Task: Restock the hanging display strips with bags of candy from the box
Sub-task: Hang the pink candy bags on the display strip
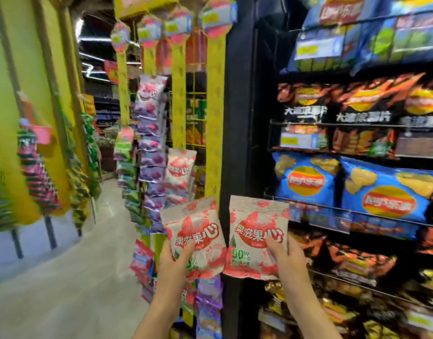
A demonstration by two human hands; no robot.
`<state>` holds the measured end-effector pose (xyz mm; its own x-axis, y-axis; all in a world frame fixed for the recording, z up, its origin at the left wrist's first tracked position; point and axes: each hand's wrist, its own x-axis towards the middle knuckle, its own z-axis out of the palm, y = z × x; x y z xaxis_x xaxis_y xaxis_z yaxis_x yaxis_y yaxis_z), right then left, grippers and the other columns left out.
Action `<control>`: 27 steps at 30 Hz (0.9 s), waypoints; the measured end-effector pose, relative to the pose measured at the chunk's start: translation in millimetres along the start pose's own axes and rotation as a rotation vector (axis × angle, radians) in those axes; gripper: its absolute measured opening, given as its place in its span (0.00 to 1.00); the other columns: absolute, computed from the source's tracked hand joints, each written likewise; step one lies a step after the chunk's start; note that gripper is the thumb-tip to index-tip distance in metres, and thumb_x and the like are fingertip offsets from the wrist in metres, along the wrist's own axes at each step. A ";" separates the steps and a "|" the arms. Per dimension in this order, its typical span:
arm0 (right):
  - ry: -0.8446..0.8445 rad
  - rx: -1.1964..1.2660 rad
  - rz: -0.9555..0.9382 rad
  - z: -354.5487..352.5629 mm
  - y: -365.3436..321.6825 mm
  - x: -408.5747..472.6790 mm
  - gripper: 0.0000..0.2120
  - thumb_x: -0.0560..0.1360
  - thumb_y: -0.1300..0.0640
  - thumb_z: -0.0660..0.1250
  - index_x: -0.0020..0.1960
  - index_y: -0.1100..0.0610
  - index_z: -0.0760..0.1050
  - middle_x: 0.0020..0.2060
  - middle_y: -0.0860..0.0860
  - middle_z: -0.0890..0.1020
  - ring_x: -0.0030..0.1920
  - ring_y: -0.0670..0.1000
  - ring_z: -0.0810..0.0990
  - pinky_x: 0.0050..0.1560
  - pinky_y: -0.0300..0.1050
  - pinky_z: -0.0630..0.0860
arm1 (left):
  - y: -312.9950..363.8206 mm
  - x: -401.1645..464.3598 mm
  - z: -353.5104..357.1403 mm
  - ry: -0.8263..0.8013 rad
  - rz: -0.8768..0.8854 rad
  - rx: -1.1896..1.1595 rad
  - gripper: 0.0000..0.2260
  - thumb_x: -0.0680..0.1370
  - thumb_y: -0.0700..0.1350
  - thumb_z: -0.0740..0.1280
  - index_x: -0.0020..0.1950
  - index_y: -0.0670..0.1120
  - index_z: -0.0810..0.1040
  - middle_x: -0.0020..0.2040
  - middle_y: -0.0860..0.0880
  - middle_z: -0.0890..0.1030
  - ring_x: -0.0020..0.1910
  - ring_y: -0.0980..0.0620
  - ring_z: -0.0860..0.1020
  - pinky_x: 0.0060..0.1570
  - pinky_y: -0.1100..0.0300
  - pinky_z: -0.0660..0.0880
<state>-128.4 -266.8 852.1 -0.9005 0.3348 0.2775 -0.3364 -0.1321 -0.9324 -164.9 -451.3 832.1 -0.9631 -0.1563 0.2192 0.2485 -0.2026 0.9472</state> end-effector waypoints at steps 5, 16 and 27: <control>0.008 -0.032 -0.067 56.7 13.3 20.1 0.07 0.76 0.61 0.65 0.50 0.51 0.75 0.46 0.50 0.83 0.44 0.42 0.83 0.40 0.36 0.78 | 7.3 45.0 -51.6 0.004 0.040 0.065 0.30 0.71 0.56 0.71 0.71 0.55 0.65 0.65 0.51 0.75 0.63 0.47 0.75 0.60 0.40 0.73; 0.071 -0.052 -0.220 125.9 28.3 87.3 0.16 0.74 0.60 0.66 0.60 0.51 0.69 0.49 0.47 0.80 0.49 0.45 0.80 0.38 0.34 0.79 | 10.3 151.3 -96.4 -0.005 0.138 0.014 0.23 0.76 0.47 0.67 0.69 0.54 0.63 0.65 0.49 0.73 0.61 0.48 0.76 0.59 0.43 0.74; 0.155 -0.024 -0.426 159.9 23.6 177.4 0.24 0.75 0.63 0.65 0.61 0.39 0.63 0.51 0.44 0.77 0.51 0.45 0.81 0.37 0.37 0.80 | 33.8 268.2 -74.9 -0.116 0.353 0.057 0.32 0.76 0.43 0.68 0.70 0.66 0.54 0.75 0.58 0.56 0.73 0.55 0.59 0.72 0.49 0.60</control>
<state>-340.2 -359.7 916.4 -0.6304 0.4905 0.6017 -0.6602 0.0690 -0.7479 -407.0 -572.4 905.4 -0.8255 -0.0956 0.5562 0.5639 -0.1011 0.8196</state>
